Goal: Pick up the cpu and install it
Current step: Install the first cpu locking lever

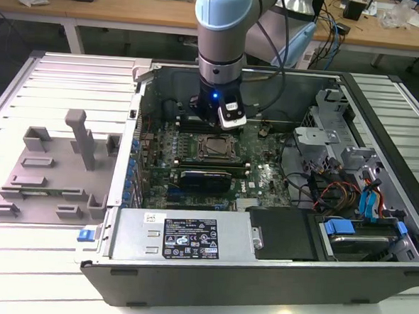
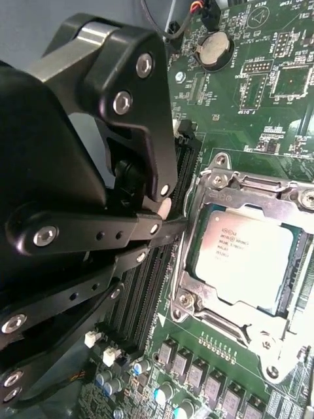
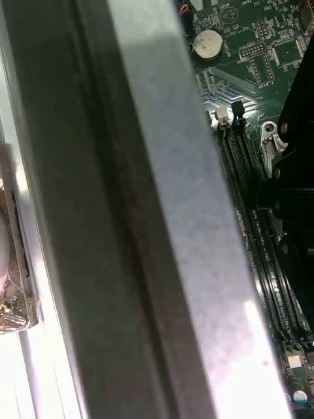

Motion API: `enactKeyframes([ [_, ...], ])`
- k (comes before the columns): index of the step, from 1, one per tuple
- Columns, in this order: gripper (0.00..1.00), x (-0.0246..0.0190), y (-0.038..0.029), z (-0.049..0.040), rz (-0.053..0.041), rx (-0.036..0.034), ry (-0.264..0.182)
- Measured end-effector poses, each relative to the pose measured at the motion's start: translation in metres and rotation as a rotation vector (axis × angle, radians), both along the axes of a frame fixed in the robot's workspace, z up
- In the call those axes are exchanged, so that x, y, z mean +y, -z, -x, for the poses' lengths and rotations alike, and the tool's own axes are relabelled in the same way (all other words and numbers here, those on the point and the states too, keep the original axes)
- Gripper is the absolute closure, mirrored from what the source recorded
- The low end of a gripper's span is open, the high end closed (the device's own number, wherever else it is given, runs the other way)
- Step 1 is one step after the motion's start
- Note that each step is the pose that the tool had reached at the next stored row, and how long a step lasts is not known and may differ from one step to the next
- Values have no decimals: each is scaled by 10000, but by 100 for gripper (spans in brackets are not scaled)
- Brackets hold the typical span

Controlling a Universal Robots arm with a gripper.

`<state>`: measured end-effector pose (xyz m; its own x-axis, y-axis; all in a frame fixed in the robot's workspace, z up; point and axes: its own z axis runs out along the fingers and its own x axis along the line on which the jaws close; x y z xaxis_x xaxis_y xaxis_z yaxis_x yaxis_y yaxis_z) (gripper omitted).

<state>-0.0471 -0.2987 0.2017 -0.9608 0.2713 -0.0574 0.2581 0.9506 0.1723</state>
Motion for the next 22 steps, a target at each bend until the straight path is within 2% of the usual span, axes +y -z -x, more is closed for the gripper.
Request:
enactKeyframes([
  [4,89,-8,27,0,14,-3,1],
  [9,89,-9,26,-22,6,-7,1],
  [10,89,-8,-1,-25,2,-13,2],
  [12,89,-9,-142,-25,17,-6,0],
  [15,89,-6,-155,-25,140,-6,1],
  [17,89,-9,-155,-25,529,31,-1],
  [18,89,-30,-155,-24,637,34,-4],
  [22,89,-173,-155,-11,698,34,-2],
])
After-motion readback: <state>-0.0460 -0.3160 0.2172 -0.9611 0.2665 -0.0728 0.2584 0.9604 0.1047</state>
